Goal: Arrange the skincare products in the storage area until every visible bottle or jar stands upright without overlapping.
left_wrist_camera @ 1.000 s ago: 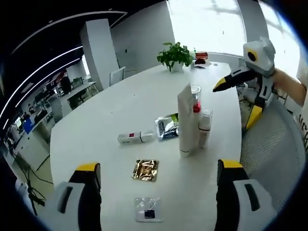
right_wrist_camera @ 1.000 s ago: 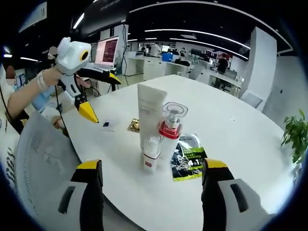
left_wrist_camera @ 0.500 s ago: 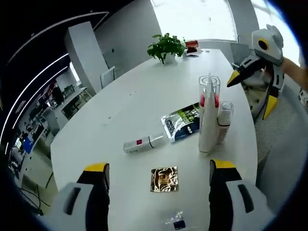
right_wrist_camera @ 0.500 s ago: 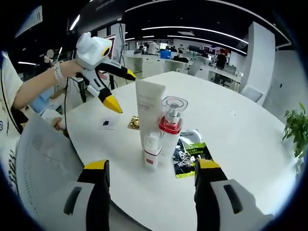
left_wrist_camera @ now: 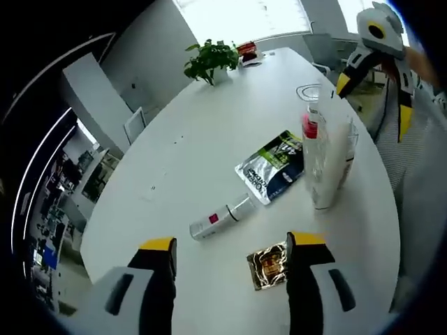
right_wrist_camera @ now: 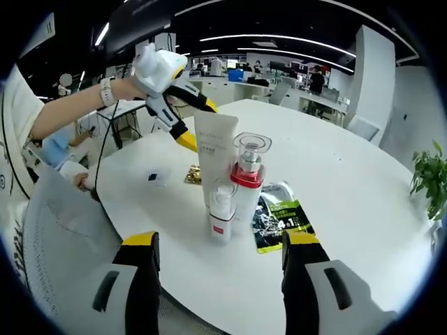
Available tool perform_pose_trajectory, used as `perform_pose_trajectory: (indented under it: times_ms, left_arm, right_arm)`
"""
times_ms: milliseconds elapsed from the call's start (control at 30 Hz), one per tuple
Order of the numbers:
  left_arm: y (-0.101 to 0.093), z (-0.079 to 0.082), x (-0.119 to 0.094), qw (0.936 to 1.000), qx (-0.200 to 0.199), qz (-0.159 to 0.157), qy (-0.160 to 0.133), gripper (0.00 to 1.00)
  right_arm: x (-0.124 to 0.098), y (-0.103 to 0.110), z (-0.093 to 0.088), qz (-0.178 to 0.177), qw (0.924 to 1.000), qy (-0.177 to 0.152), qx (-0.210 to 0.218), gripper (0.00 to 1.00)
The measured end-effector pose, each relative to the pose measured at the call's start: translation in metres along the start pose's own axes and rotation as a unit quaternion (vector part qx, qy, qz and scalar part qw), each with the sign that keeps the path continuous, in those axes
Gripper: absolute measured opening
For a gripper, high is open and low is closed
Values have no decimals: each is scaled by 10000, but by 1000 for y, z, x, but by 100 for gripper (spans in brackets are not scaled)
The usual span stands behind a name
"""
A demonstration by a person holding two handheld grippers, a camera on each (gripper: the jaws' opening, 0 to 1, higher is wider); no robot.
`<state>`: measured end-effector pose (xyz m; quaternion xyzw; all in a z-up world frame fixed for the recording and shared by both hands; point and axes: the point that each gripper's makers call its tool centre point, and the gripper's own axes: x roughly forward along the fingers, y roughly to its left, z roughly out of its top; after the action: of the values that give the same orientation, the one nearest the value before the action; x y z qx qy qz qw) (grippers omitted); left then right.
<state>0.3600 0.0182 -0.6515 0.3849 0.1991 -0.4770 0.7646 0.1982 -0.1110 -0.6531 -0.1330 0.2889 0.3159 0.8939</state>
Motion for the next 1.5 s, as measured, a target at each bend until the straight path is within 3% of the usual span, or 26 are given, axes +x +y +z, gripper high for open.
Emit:
perform_pose_trajectory:
  times_ms: [333, 567, 700, 967, 1500]
  left_arm:
    - [5, -2, 26, 9967, 625, -503, 108, 60]
    - [-1, -1, 43, 9888, 1054, -1054, 44, 57]
    - [-4, -1, 57, 9837, 1317, -1219, 81, 56]
    - [0, -8, 78, 9796, 1380, -1452, 149, 52]
    - [-5, -20, 110, 9608, 1784, -2085, 394, 50]
  right_arm:
    - [2, 1, -9, -14, 9998, 123, 148, 70]
    - [4, 3, -13, -22, 9995, 197, 241, 70]
    - [4, 3, -15, -49, 9992, 215, 326, 70]
    - [6, 5, -22, -77, 9986, 288, 448, 69]
    - [8, 8, -34, -130, 9963, 346, 777, 67]
